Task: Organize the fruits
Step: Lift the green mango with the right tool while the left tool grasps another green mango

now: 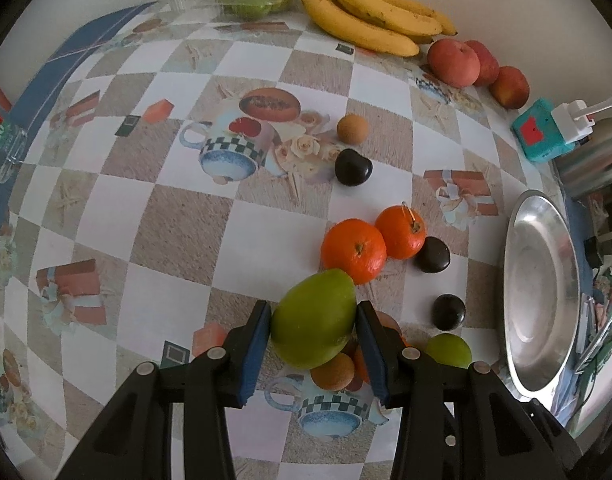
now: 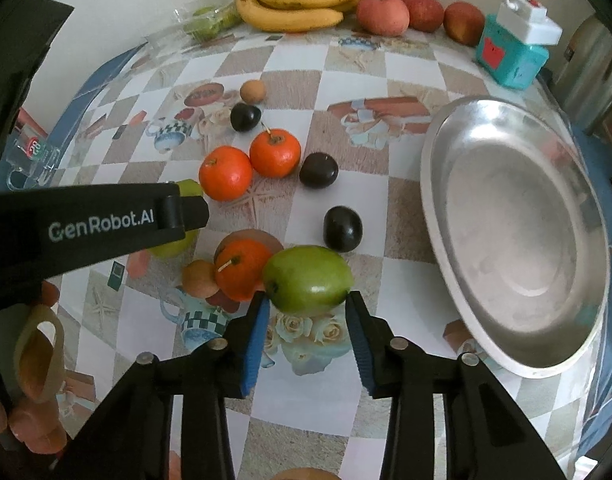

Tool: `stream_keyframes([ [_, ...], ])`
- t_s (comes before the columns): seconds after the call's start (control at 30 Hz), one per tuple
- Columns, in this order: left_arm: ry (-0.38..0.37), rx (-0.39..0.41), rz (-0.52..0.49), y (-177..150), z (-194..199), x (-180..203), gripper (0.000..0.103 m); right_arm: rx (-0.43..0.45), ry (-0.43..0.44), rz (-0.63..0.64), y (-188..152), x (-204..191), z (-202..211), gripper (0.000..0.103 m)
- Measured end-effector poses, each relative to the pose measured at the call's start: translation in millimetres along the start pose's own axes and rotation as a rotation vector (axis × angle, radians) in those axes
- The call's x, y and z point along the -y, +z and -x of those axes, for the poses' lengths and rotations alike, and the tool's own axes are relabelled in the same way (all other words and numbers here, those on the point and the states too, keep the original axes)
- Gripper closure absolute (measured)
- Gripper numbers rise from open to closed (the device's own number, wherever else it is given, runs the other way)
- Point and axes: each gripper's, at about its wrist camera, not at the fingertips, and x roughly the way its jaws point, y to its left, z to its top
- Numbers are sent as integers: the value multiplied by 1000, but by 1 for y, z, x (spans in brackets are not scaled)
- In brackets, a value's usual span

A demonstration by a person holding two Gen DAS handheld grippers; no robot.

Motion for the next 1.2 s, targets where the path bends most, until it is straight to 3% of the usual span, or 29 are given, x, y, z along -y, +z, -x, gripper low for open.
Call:
stream_keyframes([
  [0.13,3,1,-4,1,2,1,56,9,11,11,-2,-2,3,73],
  [0.3,12,-7,6,3,-1,0,56,9,20,16,-1,-5,1,73],
  [0.5,13,-21,17,3,-4,-1,56,-6,117,-95,2,11,-1,73],
  [0.6,8,-25,25,2,-4,-3,56,-13,138,-133,3,15,-1,70],
  [0.67,3,-28,34,2,-4,-4,56,-10,161,-164,5,18,0,59],
  [0.97,-2,-35,36,2,-5,-3,56,-7,211,-288,12,33,-5,57],
  [1.2,2,-38,43,3,-6,-3,56,-16,195,-295,19,35,-14,48],
])
